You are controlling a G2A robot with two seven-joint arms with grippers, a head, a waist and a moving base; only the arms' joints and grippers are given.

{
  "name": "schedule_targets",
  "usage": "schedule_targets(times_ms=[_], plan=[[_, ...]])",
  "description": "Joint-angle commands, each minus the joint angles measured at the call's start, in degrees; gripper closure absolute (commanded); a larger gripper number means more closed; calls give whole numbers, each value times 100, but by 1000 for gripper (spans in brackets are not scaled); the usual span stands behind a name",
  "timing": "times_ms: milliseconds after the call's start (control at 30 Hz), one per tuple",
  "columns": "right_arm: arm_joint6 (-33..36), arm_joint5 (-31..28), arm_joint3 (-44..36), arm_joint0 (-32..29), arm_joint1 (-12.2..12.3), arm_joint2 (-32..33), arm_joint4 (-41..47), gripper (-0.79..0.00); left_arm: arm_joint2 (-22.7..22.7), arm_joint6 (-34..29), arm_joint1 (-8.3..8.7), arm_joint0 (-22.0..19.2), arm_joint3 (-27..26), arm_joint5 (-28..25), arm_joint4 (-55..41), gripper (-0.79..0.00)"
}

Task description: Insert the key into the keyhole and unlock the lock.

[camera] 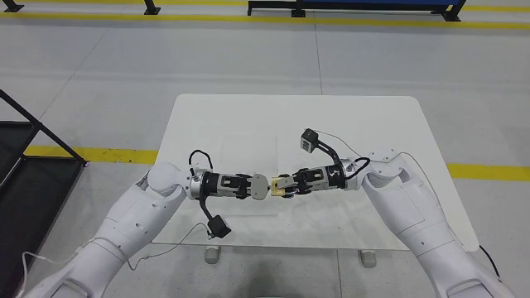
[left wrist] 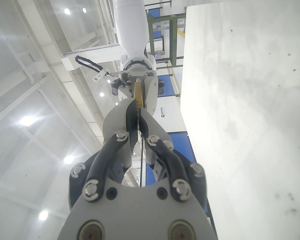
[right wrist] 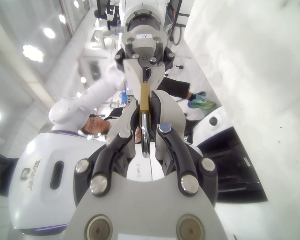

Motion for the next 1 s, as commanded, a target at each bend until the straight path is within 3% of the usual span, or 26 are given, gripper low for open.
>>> schedule_targets(times_ms=[0,400,567,633,800,967], plan=[[0,0,0,0,0,0,0,0,-39,16,12,17,0,8,-4,-785],[0,0,0,0,0,0,0,0,-267,105,85,172,-92,-141,-149,-785],[0,0,0,0,0,0,0,0,-501,236,185,174,-183,-1485,-495,-785],[0,0,0,0,0,0,0,0,-513,242,240,93,-248,-2381,-317,-785],[0,0,0,0,0,0,0,0,-509,348,289,-86,7,-4381,-891,-785],[0,0,0,0,0,0,0,0,-495,342,290,-147,86,-4535,-930,-785]])
